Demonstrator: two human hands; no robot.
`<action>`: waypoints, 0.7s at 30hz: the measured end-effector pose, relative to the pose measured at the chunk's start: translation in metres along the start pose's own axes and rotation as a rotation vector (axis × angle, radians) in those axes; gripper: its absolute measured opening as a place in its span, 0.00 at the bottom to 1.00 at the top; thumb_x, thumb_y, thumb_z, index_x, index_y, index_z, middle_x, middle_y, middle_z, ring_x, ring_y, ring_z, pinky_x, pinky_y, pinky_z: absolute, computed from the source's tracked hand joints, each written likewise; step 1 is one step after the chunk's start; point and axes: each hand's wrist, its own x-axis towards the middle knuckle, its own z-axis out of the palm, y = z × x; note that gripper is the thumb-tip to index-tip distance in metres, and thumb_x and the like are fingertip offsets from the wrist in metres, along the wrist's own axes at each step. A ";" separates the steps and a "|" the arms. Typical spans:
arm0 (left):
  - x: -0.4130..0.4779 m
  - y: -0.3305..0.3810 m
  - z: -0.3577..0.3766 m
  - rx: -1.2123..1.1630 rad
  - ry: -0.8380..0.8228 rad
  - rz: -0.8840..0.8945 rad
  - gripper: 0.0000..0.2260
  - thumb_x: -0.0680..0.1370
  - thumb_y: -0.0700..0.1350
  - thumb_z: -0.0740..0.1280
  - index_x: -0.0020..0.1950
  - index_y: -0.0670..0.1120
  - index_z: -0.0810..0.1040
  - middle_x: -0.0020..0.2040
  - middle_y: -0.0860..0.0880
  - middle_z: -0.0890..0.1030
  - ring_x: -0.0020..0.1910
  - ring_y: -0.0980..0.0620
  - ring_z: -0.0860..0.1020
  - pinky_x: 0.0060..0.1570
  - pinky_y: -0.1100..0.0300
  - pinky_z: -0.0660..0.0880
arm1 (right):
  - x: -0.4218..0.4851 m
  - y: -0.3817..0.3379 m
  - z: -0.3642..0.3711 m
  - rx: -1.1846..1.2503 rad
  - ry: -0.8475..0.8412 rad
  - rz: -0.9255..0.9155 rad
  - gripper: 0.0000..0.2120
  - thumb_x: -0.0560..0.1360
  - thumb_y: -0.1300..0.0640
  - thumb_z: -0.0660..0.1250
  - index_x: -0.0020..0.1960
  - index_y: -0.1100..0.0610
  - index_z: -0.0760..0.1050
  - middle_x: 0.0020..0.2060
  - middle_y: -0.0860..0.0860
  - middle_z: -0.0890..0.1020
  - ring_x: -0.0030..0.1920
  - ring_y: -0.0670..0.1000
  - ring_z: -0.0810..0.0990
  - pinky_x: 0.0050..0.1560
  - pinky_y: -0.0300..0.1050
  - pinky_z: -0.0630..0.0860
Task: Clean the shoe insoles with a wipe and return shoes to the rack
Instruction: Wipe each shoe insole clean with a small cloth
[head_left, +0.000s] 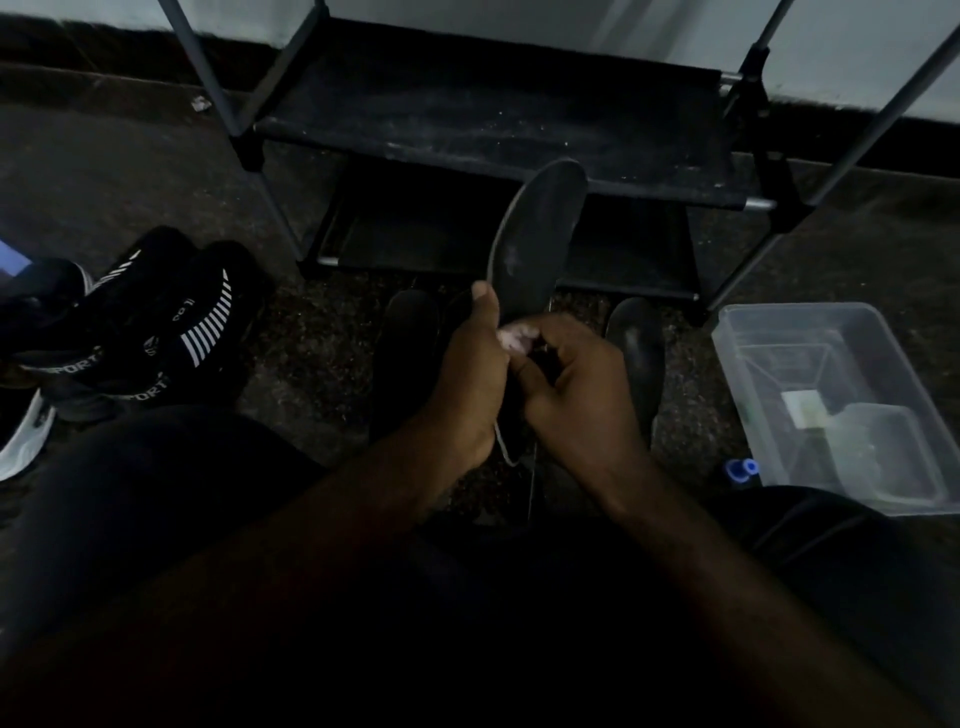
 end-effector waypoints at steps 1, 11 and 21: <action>-0.002 -0.005 0.004 0.024 -0.007 0.042 0.30 0.83 0.59 0.45 0.57 0.42 0.81 0.54 0.45 0.84 0.56 0.51 0.81 0.53 0.62 0.76 | 0.002 0.002 -0.003 -0.006 0.035 0.008 0.05 0.74 0.61 0.70 0.50 0.56 0.82 0.44 0.47 0.83 0.47 0.43 0.81 0.50 0.45 0.79; 0.001 0.012 -0.002 -0.039 -0.120 -0.041 0.37 0.80 0.65 0.41 0.50 0.40 0.81 0.45 0.44 0.85 0.47 0.51 0.82 0.49 0.61 0.77 | 0.001 -0.005 0.001 0.052 -0.002 -0.011 0.05 0.76 0.59 0.69 0.51 0.55 0.81 0.44 0.47 0.83 0.47 0.44 0.82 0.49 0.47 0.80; -0.008 0.001 0.009 0.006 -0.087 0.039 0.34 0.80 0.65 0.41 0.51 0.48 0.82 0.49 0.50 0.85 0.51 0.56 0.83 0.53 0.63 0.77 | 0.004 0.001 -0.007 -0.015 0.098 0.021 0.07 0.77 0.54 0.68 0.51 0.57 0.81 0.44 0.48 0.84 0.47 0.46 0.82 0.49 0.51 0.79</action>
